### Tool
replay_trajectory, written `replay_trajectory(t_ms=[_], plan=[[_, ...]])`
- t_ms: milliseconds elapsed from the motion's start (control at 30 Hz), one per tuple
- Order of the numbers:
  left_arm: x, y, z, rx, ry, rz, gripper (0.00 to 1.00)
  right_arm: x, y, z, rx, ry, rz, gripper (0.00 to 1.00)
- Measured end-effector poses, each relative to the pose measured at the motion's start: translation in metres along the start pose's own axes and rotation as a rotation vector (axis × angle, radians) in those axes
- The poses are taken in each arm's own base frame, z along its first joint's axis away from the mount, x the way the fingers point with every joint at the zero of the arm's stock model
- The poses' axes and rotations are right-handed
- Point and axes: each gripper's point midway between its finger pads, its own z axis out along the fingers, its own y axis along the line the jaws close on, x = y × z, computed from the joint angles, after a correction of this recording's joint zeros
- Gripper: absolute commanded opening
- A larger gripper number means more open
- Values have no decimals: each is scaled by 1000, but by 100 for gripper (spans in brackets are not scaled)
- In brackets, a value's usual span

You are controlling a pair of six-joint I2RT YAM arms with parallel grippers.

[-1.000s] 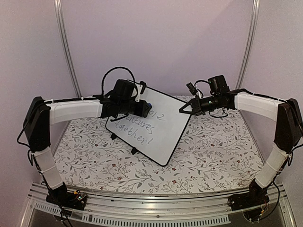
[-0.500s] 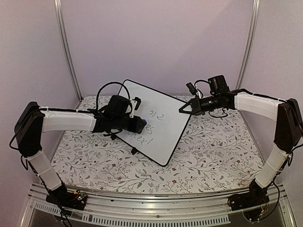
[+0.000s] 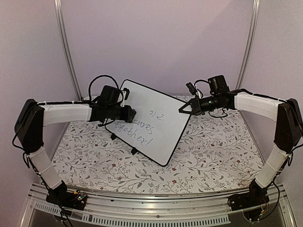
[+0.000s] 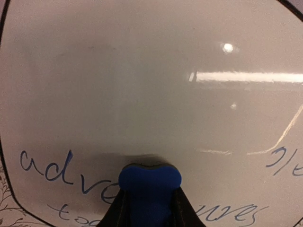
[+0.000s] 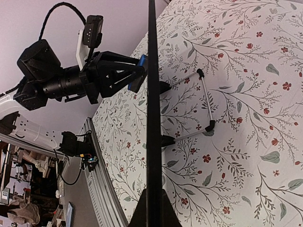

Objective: Erase the whiteboard
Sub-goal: Erase the center of the whiteboard.

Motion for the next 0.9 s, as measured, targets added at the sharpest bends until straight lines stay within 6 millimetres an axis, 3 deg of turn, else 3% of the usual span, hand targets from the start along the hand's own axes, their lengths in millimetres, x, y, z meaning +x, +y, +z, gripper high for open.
replay_trajectory(t_ms=[167, 500, 900], plan=[[1, -16, 1, 19, 0, 39, 0, 0, 0, 0, 1, 0, 5, 0], [10, -92, -4, 165, -10, 164, 0, 0, 0, 0, 0, 0, 6, 0], [-18, -103, 2, 147, -53, 190, 0, 0, -2, 1, 1, 0, 12, 0]])
